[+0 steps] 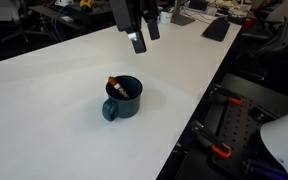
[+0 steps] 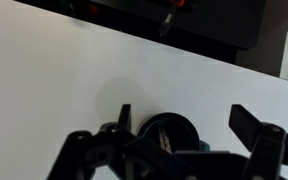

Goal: Remove the marker from the cup

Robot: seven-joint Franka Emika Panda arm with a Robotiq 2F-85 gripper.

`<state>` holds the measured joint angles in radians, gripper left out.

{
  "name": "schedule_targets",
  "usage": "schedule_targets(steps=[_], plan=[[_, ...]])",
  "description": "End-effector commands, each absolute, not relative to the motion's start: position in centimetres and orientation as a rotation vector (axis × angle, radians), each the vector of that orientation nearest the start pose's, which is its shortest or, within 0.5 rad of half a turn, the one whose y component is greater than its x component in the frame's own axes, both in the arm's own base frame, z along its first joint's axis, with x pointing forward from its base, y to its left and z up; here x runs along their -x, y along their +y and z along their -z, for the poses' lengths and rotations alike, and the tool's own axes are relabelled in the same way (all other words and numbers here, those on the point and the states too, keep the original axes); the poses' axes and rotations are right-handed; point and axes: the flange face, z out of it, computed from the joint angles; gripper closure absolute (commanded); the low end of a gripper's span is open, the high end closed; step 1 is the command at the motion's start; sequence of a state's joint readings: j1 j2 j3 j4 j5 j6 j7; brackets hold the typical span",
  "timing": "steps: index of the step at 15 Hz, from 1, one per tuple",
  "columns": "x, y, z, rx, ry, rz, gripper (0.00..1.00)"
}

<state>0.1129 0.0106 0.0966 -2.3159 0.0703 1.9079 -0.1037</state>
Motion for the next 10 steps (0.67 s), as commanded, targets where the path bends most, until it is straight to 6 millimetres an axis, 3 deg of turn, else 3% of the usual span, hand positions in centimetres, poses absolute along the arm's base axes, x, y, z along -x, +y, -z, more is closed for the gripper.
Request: schedule_targets(steps=[1, 5, 10], plan=[[-46.7, 11.2, -29.8, 3.042, -0.38, -0.619, 0.0], [-49.1, 12.8, -29.5, 3.027, -0.384, -0.421, 0.0], [-49.9, 13.9, -28.2, 3.04, -0.4, -0.43, 0.0]])
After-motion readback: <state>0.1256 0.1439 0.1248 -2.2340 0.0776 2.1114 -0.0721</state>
